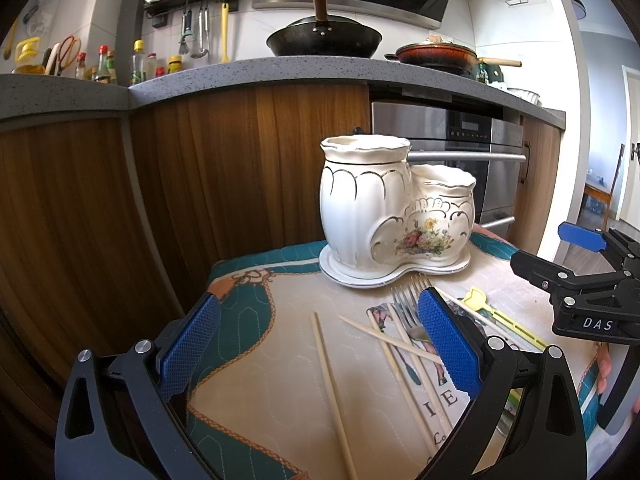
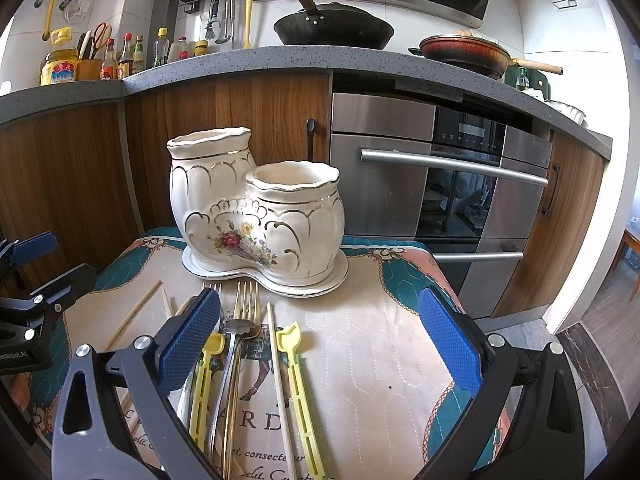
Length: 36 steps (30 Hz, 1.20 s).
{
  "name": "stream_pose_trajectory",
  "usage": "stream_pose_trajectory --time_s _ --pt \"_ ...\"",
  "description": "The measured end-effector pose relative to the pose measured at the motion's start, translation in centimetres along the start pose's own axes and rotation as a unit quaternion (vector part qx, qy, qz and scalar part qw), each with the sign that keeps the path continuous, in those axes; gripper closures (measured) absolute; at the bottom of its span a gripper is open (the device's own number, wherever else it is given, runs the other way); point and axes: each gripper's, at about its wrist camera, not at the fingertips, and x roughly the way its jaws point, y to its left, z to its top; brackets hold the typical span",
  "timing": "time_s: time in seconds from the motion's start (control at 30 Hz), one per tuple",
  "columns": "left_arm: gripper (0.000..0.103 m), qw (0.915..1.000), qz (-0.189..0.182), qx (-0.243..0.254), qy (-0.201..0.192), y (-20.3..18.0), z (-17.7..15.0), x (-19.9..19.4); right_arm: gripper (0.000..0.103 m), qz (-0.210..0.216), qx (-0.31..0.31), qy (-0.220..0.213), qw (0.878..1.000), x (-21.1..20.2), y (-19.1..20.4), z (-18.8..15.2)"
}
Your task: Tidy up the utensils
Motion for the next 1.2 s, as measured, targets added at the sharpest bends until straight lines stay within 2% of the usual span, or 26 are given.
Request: stream_pose_trajectory --time_s 0.43,0.6,0.77,0.87,1.0,1.07,1.2 --pt "0.005 1.0000 -0.001 0.001 0.003 0.0 0.1 0.1 0.005 -0.001 -0.001 0.000 1.000 0.0 0.1 0.0" --pt "0.005 0.9994 -0.016 0.012 0.027 -0.4 -0.5 0.7 0.005 -0.004 -0.005 0.001 1.000 0.1 0.0 0.0" --pt "0.005 0.9982 -0.012 0.036 0.046 -1.2 -0.9 1.0 0.005 -0.015 -0.002 -0.007 1.000 -0.3 -0.7 0.3" --pt "0.005 0.9976 -0.010 0.030 0.062 -0.7 -0.9 1.4 0.005 -0.009 0.002 -0.009 1.000 -0.6 -1.2 0.6" --pt "0.005 0.9952 -0.012 -0.003 0.097 0.7 -0.9 2.4 0.005 -0.002 0.011 0.002 1.000 -0.7 -2.3 1.1" --pt "0.005 0.9943 -0.012 -0.011 0.105 1.4 -1.0 2.6 0.005 0.017 0.021 0.021 0.999 -0.4 -3.1 1.2" --pt "0.005 0.9925 -0.008 -0.013 0.121 2.0 -1.1 3.0 0.005 0.029 0.026 0.053 0.998 0.1 -3.8 1.3"
